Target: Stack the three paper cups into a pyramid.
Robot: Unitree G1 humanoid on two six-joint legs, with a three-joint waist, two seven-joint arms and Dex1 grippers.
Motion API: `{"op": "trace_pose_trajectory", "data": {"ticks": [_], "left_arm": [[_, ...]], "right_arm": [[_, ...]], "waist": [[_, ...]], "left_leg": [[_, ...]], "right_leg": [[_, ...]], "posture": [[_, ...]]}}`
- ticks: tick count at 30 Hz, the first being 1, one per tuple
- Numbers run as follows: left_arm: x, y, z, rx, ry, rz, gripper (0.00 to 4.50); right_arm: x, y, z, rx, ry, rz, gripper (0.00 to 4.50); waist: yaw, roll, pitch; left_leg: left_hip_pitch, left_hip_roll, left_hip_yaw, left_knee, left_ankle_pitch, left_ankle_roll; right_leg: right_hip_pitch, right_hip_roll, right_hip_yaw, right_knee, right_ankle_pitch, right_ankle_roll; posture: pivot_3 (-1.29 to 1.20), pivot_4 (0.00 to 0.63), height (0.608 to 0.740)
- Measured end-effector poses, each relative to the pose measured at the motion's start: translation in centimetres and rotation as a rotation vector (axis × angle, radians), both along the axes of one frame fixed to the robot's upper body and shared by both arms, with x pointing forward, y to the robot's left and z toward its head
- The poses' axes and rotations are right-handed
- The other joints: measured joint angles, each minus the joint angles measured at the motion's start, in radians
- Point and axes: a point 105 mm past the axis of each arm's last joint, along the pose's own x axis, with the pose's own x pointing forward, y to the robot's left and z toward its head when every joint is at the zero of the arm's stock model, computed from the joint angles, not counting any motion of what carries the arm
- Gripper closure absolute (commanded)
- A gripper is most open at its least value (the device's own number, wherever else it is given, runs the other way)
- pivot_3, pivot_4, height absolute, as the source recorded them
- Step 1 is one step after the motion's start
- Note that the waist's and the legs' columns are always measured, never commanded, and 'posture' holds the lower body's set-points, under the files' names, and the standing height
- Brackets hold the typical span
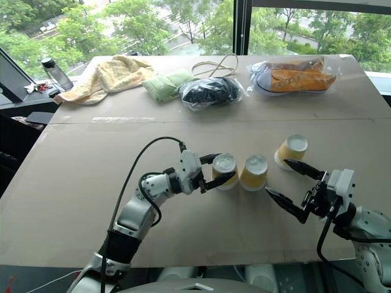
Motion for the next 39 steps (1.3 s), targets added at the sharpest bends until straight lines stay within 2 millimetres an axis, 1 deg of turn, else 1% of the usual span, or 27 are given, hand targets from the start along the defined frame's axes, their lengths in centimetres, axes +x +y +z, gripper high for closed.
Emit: {"op": "trace_pose_trajectory", "data": {"ticks": [1,2,9,11,13,16,20,24,27,29,33,39], "left_arm": [[-0.1,-0.1,-0.2,0.005,0.010,-0.008,0.33],[-0.2,-0.1,-0.4,0.008,0.018,-0.012,0.10],[-0.4,0.1,-0.4,-0.009,0.050,-0.020,0.10],[-0.6,0.4,-0.2,-0.022,0.053,-0.021,0.10],[-0.9,0.8,0.5,-0.043,0.048,-0.018,0.10],[-1.3,1.6,1.9,-0.058,0.025,-0.016,0.10],[-2.5,3.4,4.6,-0.041,0.010,-0.041,0.10],[-3.2,4.9,6.1,0.028,0.030,-0.085,0.10],[-2.8,6.0,8.0,0.083,0.018,-0.112,0.10],[-3.0,6.2,8.9,0.102,0.017,-0.137,0.10],[-3.2,6.5,9.3,0.121,0.053,-0.169,0.10],[-3.3,6.5,10.0,0.138,0.051,-0.199,0.10]], "right_arm": [[0.0,0.0,0.0,0.000,-0.001,-0.001,0.00],[0.0,0.0,0.0,0.000,-0.001,-0.002,0.00],[0.1,0.0,0.0,-0.006,-0.006,-0.007,0.00],[0.1,-0.1,0.1,-0.005,-0.007,-0.011,0.00],[0.2,-0.4,0.2,-0.006,-0.013,-0.025,0.00],[0.8,-1.4,0.5,-0.005,-0.036,-0.080,0.00],[3.3,-3.8,1.2,-0.003,-0.082,-0.259,0.00],[5.1,-5.3,0.1,-0.035,-0.034,-0.396,0.00],[6.4,-5.3,-0.5,-0.021,-0.010,-0.464,0.00],[7.1,-5.5,-0.9,-0.006,0.018,-0.507,0.00],[7.8,-5.5,-1.5,0.003,0.052,-0.534,0.00],[8.3,-4.8,-1.4,0.026,0.060,-0.521,0.00]], "waist": [[0.000,0.000,0.000],[-0.001,0.000,0.000],[-0.001,0.000,0.000],[-0.002,0.000,0.000],[-0.002,0.000,0.000],[-0.001,0.000,0.000],[-0.005,0.001,0.000],[-0.003,0.003,-0.001],[-0.004,0.003,0.000],[-0.005,0.004,0.000],[-0.008,0.004,0.000],[-0.020,0.004,0.000]], "left_leg": [[0.000,0.000,0.000,0.000,0.000,0.000],[0.000,0.000,0.000,0.000,0.000,0.000],[0.000,0.000,0.000,0.000,0.000,0.000],[0.000,0.000,0.000,0.000,0.000,0.000],[0.000,0.001,0.000,0.000,0.000,0.000],[0.000,0.001,0.000,0.000,0.000,0.000],[0.000,0.001,0.000,0.000,0.000,0.000],[0.000,0.002,0.000,-0.001,0.000,0.000],[0.000,0.001,0.000,-0.001,0.000,-0.001],[0.000,0.001,0.002,-0.001,0.000,-0.001],[0.000,0.002,0.002,-0.001,0.000,-0.001],[0.000,0.002,0.002,-0.001,0.000,-0.001]], "right_leg": [[0.000,0.000,0.000,0.000,0.000,0.000],[0.000,0.000,0.000,0.000,0.000,0.000],[0.000,0.000,0.000,0.000,0.000,0.000],[0.000,0.000,0.000,0.000,0.000,0.000],[0.000,-0.001,0.001,0.000,0.000,0.000],[0.000,-0.001,0.002,0.000,0.000,0.000],[0.000,0.000,0.003,0.000,0.000,0.000],[-0.001,0.001,0.003,0.000,0.000,0.000],[-0.001,0.004,0.002,0.001,0.000,0.000],[-0.001,0.004,0.002,0.000,0.000,0.000],[-0.001,0.004,0.003,-0.001,0.000,0.000],[-0.001,0.005,0.004,0.000,0.000,0.000]], "posture": [[0.00,0.150,0.740],[0.00,0.150,0.740],[0.00,0.150,0.740],[0.00,0.150,0.740],[0.00,0.150,0.740],[0.00,0.150,0.740],[0.00,0.150,0.740],[0.00,0.150,0.740],[0.00,0.150,0.740],[0.00,0.150,0.740],[0.00,0.150,0.740],[0.00,0.150,0.740]]}}
